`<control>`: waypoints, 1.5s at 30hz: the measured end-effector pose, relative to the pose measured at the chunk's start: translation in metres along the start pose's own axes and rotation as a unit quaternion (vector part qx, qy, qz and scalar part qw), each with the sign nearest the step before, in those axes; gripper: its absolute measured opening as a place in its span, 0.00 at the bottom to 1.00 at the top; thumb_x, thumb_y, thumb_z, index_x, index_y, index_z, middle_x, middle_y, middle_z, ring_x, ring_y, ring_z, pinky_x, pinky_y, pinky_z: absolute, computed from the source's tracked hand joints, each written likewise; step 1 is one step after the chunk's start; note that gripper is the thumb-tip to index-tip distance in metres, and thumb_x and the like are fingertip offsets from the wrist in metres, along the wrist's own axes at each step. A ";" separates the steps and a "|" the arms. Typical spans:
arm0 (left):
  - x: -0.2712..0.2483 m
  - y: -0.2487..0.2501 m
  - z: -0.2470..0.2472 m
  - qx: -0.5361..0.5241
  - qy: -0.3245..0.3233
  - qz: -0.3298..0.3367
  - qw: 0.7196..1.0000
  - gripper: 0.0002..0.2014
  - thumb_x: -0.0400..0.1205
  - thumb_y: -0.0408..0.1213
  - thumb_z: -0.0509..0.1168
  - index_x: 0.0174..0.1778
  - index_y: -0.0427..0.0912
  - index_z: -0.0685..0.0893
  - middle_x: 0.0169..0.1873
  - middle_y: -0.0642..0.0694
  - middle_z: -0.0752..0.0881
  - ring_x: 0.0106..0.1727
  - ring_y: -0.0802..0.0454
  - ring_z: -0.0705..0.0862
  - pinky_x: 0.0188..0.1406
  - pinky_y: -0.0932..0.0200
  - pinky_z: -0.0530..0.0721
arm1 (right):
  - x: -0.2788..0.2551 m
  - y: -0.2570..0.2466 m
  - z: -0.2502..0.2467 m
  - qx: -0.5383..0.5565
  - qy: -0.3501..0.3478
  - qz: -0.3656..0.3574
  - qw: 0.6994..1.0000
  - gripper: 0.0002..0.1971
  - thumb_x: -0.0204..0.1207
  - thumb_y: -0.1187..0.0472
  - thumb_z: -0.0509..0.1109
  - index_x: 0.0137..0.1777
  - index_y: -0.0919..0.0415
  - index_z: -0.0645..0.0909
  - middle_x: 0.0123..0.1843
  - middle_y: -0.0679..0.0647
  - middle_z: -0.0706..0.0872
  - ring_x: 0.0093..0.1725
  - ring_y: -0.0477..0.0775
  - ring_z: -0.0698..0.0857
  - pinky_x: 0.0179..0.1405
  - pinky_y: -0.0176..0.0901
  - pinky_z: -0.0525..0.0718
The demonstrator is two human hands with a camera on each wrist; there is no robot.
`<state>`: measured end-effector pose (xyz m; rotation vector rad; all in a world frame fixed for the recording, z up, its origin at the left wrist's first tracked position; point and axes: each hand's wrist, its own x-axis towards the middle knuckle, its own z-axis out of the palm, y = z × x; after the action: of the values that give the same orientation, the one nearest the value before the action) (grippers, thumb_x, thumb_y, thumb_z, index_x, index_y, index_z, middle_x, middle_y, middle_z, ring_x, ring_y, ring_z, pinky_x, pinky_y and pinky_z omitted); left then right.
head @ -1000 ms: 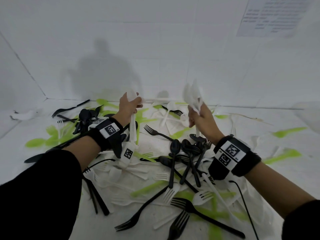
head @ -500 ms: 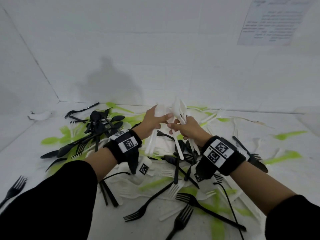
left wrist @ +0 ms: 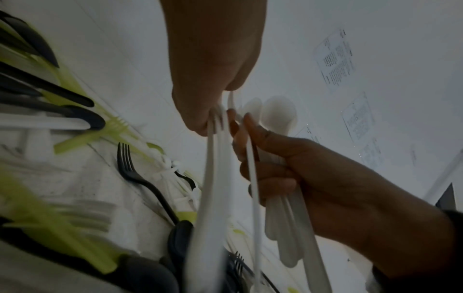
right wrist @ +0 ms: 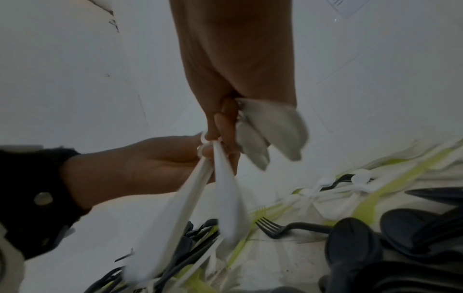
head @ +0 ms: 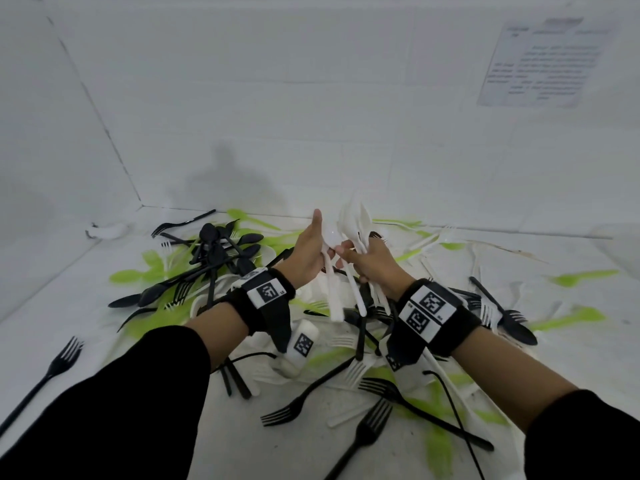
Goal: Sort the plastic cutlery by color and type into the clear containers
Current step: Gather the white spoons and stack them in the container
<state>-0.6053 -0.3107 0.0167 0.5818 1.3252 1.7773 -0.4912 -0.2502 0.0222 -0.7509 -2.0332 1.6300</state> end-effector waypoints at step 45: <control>-0.024 -0.015 -0.010 -0.017 -0.024 0.040 0.999 0.08 0.87 0.35 0.54 0.53 0.35 0.76 0.33 0.45 0.84 0.27 0.57 0.84 0.25 0.64 0.82 | -0.018 0.009 0.031 0.115 -0.011 0.080 0.990 0.09 0.86 0.51 0.53 0.52 0.56 0.60 0.29 0.50 0.67 0.15 0.38 0.63 0.13 0.29 0.60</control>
<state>-0.5944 -0.3341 0.0023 0.6633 1.2524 1.8341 -0.4954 -0.2832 0.0068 -0.8318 -1.7959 1.9300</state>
